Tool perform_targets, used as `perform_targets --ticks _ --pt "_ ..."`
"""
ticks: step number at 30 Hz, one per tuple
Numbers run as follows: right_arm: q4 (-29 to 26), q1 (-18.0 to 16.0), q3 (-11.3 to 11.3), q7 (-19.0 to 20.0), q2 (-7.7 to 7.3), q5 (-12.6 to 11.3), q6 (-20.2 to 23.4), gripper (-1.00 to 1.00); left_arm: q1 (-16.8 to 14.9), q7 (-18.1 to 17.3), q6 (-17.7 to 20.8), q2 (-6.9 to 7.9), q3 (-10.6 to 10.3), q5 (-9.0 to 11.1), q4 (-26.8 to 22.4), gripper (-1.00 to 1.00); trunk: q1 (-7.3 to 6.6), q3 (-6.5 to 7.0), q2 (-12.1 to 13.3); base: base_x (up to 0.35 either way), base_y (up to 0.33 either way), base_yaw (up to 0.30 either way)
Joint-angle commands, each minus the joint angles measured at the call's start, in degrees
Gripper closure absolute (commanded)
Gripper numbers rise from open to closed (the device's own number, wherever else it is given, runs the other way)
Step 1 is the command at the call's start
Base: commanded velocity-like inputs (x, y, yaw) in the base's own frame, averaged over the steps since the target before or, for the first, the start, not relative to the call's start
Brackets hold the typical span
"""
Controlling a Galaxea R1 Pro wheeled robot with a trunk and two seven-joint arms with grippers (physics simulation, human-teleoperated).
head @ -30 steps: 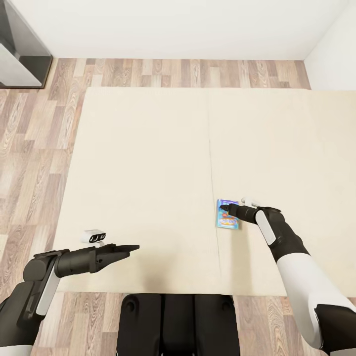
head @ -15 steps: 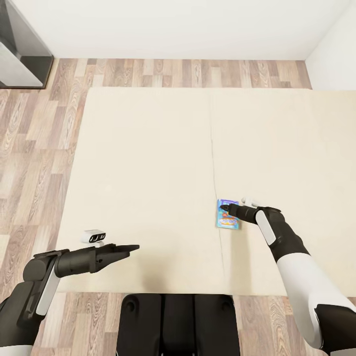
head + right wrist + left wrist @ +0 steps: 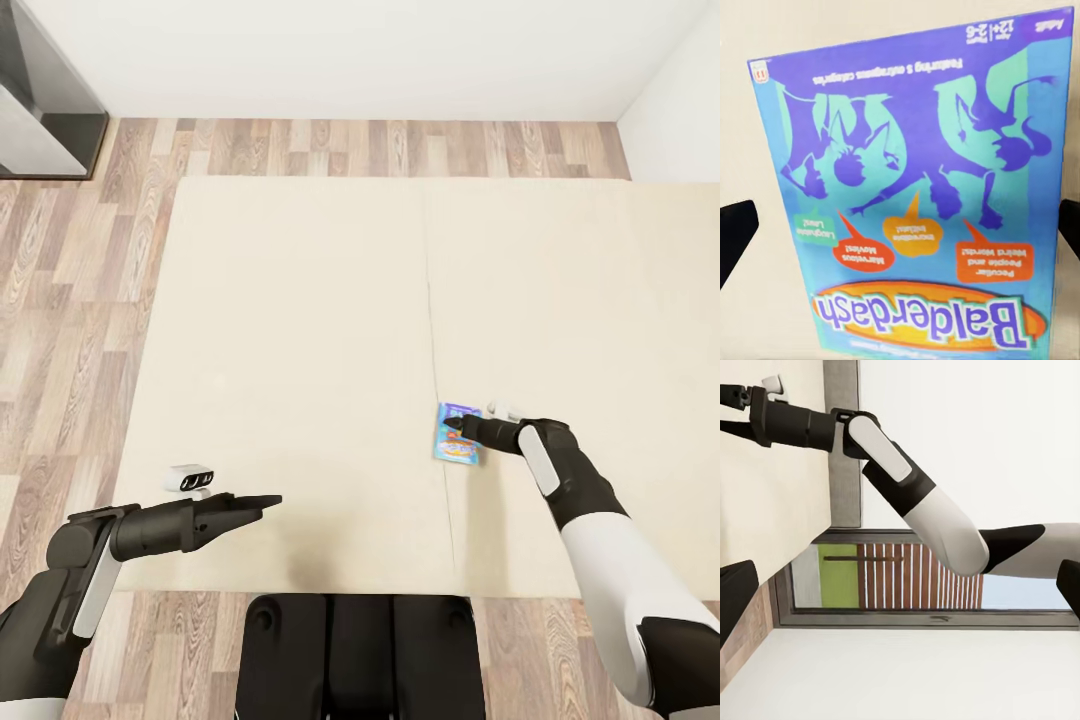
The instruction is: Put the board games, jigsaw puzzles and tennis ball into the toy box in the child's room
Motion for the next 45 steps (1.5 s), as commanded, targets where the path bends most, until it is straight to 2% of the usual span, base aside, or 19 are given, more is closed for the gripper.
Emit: perform_targets --ticks 1,5,10,13,34,39,45 --pt "-0.6 0.0 -0.2 0.4 0.02 0.2 1.0 -1.00 0.0 -0.2 0.6 0.02 0.0 0.0 0.0 -1.00 0.03 -0.07 -0.1 0.000 0.000 0.000" --pt "-2.9 0.2 -0.4 1.2 -0.02 -0.6 4.2 -1.00 0.0 -0.2 0.6 0.02 0.0 0.0 0.0 -1.00 0.03 -0.17 -0.1 0.000 0.000 0.000" --pt "-3.7 0.2 -0.5 7.0 -0.18 -2.5 6.2 -1.00 0.0 -0.2 0.6 0.02 0.0 0.0 0.0 -1.00 0.03 -0.20 -0.1 0.000 0.000 0.000" --pt "-3.7 0.2 -0.5 8.3 -0.03 -2.8 7.0 -1.00 0.0 -0.2 0.6 0.02 0.0 0.0 0.0 -1.00 0.03 -0.20 -0.1 0.000 0.000 0.000" --pt "-3.7 0.2 -0.5 8.6 0.00 -2.8 7.3 -1.00 0.0 -0.2 0.6 0.02 0.0 0.0 0.0 -1.00 0.03 -0.20 -0.1 0.000 0.000 0.000" --pt "-3.6 0.2 -0.9 9.0 -0.80 -3.0 7.4 -1.00 0.0 -0.2 0.6 0.02 0.0 0.0 0.0 -1.00 0.03 -0.20 -0.1 0.000 0.000 0.000" --pt "-3.6 0.2 -1.7 8.9 -0.89 -2.9 7.5 -1.00 0.0 -0.2 0.6 0.02 0.0 0.0 0.0 -1.00 0.03 -0.20 -0.1 0.000 0.000 0.000"
